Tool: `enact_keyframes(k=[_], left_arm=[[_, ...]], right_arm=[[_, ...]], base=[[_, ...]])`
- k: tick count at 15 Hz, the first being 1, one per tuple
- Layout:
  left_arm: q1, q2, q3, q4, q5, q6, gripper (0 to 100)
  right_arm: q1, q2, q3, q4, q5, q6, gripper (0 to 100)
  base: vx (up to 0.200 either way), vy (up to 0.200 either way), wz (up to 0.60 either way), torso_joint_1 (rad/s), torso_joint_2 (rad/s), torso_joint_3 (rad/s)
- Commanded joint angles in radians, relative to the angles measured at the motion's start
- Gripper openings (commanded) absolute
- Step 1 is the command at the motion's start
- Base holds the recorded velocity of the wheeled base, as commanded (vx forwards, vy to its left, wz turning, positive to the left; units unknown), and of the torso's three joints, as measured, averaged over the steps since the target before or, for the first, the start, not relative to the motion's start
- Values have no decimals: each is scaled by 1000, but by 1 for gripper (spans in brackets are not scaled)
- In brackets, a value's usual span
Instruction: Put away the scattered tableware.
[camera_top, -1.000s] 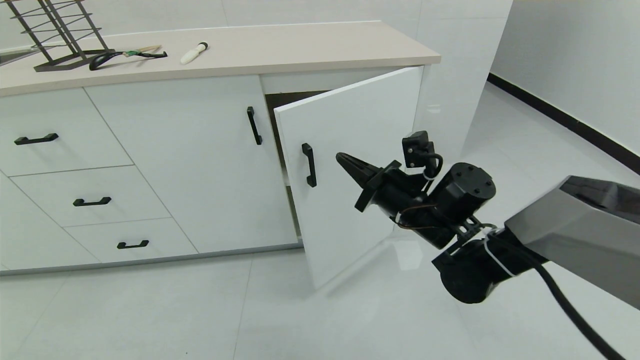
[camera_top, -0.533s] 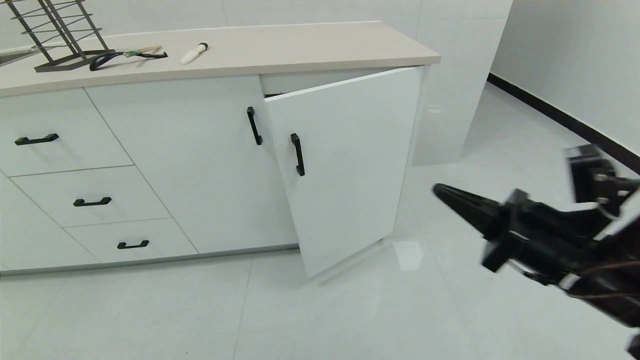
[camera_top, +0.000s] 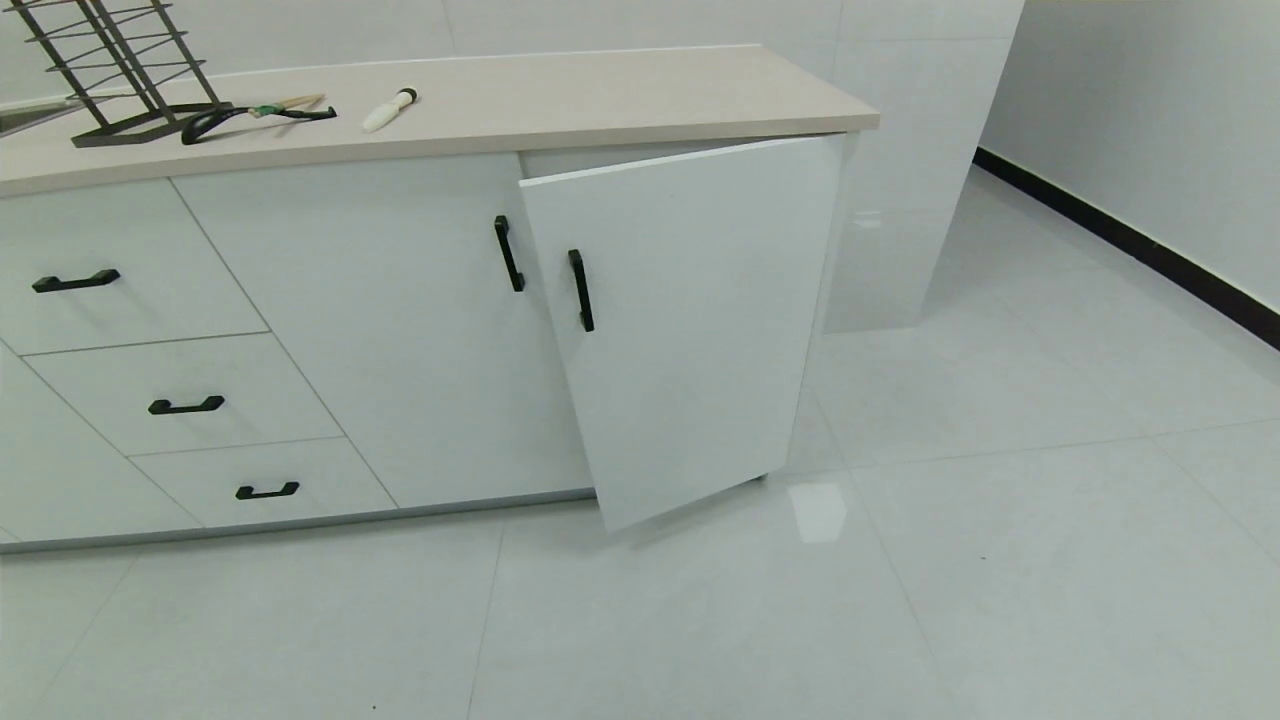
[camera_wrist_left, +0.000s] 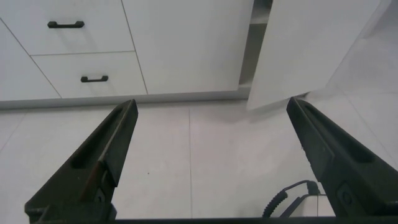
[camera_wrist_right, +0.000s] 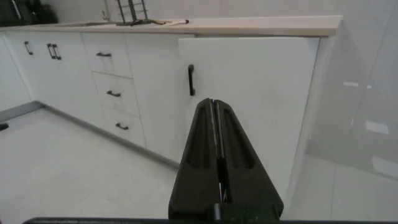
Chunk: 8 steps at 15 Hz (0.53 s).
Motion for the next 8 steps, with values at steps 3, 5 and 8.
enact_keyframes(k=[3,5,8], left_arm=[[0,0,-2,0,0,-1,100],[0,0,0,0,0,0,100],[0,0,0,0,5,-5,100]], right_arm=[[-159,-623,24,554,19,-9,0],[-172,-623,24,638,19,-38,0],[-173,-623,17,1000,-245,-189,0]], base=[[0,0,0,0,0,0],[0,0,0,0,0,0],[0,0,0,0,0,0]])
